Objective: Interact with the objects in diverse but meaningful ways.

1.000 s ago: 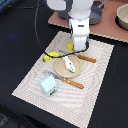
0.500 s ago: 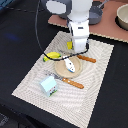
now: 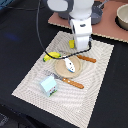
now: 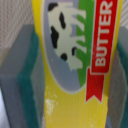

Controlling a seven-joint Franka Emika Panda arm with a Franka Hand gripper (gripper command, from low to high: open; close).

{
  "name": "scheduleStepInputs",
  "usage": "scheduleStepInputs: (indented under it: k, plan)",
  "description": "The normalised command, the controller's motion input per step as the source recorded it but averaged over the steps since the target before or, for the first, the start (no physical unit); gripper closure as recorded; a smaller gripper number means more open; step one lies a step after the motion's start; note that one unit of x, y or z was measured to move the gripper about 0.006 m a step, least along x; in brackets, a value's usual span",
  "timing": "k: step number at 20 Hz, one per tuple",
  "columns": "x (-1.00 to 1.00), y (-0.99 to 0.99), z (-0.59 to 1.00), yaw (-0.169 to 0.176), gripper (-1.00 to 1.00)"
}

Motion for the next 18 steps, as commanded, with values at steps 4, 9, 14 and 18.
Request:
scheduleStepInputs:
  k: [4,9,14,18]
  plan:
    - [-0.02,-0.35,0.73,-0.037,1.0]
    - [-0.58,-0.45,0.17,0.01,1.0]
    - [-0.96,-0.43,-0.07,0.014,1.0]
    - [-0.98,-0.48,-0.1,0.0,1.0]
